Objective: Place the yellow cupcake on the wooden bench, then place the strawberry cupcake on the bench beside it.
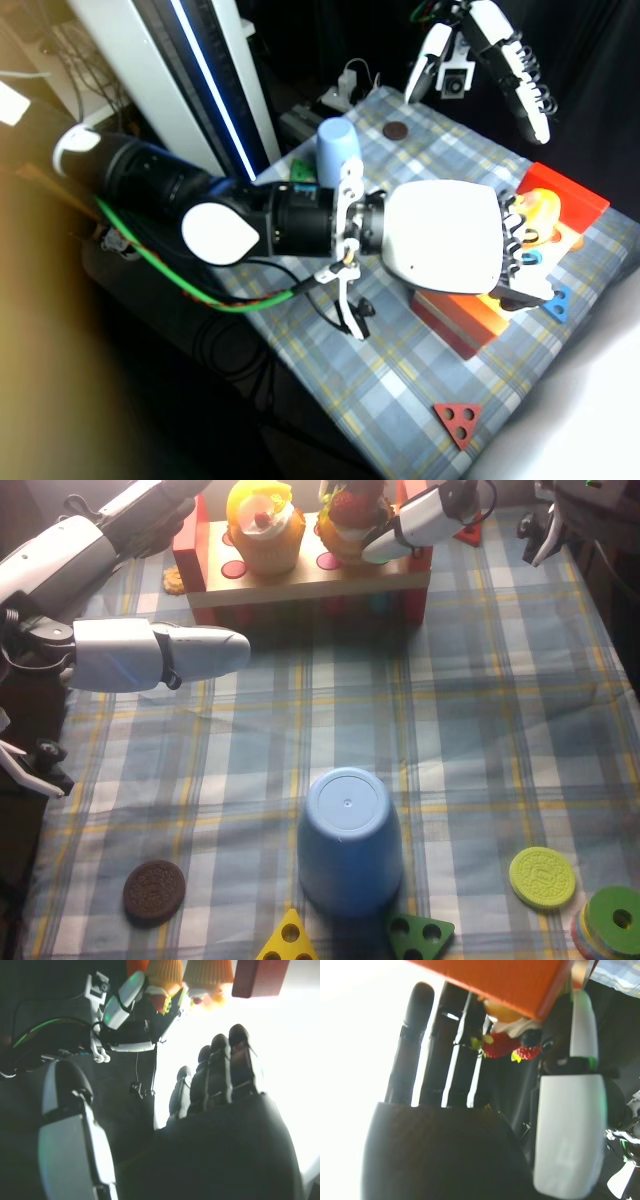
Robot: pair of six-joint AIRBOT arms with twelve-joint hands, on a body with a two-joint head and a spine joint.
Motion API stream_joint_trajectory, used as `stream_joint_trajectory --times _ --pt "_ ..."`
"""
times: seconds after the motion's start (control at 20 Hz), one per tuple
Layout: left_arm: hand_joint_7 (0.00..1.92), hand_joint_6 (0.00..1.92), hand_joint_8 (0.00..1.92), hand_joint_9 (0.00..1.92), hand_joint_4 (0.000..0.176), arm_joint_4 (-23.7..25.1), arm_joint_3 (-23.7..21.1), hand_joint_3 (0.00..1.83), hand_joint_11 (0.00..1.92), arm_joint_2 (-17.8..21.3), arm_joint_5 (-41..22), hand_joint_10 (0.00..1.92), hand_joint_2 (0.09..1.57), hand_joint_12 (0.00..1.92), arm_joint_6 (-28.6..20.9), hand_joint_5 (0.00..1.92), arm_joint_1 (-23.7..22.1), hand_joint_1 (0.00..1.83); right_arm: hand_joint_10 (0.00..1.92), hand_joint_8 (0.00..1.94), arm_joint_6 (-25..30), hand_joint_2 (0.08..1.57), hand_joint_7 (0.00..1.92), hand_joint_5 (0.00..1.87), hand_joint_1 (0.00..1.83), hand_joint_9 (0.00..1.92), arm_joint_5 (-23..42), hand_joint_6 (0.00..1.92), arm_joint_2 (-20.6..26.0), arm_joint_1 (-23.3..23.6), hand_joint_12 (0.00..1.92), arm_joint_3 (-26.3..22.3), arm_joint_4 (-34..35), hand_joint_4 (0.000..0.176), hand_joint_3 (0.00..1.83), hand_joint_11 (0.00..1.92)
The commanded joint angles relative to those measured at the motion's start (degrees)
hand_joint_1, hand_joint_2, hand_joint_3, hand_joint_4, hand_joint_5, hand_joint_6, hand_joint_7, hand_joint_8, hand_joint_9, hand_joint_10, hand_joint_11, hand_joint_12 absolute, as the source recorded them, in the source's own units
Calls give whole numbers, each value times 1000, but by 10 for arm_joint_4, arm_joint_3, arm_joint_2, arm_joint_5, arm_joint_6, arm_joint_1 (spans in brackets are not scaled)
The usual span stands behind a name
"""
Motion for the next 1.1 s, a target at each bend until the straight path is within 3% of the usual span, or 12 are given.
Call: stream_joint_trajectory --times 0.0,0.15,0.3,0.35,0.4,0.45,0.55,0.6,0.7,0.75,0.95,1.05 --pt "62 0 1 109 176 6 3 0 0 2 -69 4 863 256 -4 12 -9 805 233 55 -2 1021 814 834 993 665 37 146 -1 8 1295 -3 8 19 0 109" --pt "48 0 2 89 176 6 1 1 0 13 -66 6 871 311 -4 0 -9 742 118 0 -2 991 529 655 920 538 33 1 -1 6 1314 -6 8 58 0 5" --pt "8 0 10 49 176 6 1 0 0 15 -64 10 881 39 -4 0 -9 752 127 3 -2 986 521 596 923 563 31 0 2 1 1323 -8 9 38 0 15" --pt "20 0 4 67 176 6 1 0 0 15 -63 2 891 157 -4 0 -9 730 111 0 -2 991 492 565 888 543 31 0 4 -1 1293 -9 9 55 0 9" --pt "29 0 3 80 176 6 1 0 0 15 -62 2 887 217 -4 0 -9 741 77 0 -2 992 461 546 869 507 31 0 6 -2 1257 -10 9 87 0 6" --pt "31 0 1 83 176 6 1 0 0 16 -63 2 890 268 -4 0 -9 737 51 0 -2 995 435 537 861 473 31 0 9 -2 1226 -12 9 93 1 0" --pt "35 0 1 83 176 5 1 0 0 18 -66 4 878 199 -4 0 -9 763 39 0 -2 976 416 531 898 467 31 0 15 -2 1224 -16 9 69 0 0" --pt "23 0 0 66 176 3 1 0 0 18 -69 1 875 243 -4 0 -9 799 42 8 -2 963 436 545 924 480 31 5 18 -2 1222 -16 9 46 0 0" --pt "7 0 2 28 176 1 1 0 0 19 -73 7 871 118 -4 0 -8 789 36 7 -2 951 458 544 892 507 31 2 23 -2 1236 -17 9 48 0 0" --pt "1 0 0 11 176 1 0 1 0 19 -77 1 862 227 -4 0 -8 731 22 4 -2 940 455 519 878 489 31 2 26 -2 1164 -18 9 56 0 0" --pt "0 0 0 8 176 -2 2 0 0 17 -77 0 794 315 -4 0 -10 739 3 0 -2 945 431 474 839 459 31 1 28 -4 1058 -17 9 36 4 0" --pt "0 0 0 12 176 -2 3 0 0 16 -75 0 784 402 -4 0 -12 739 6 0 -2 962 426 483 748 476 31 1 26 -8 1144 -16 9 61 5 0"
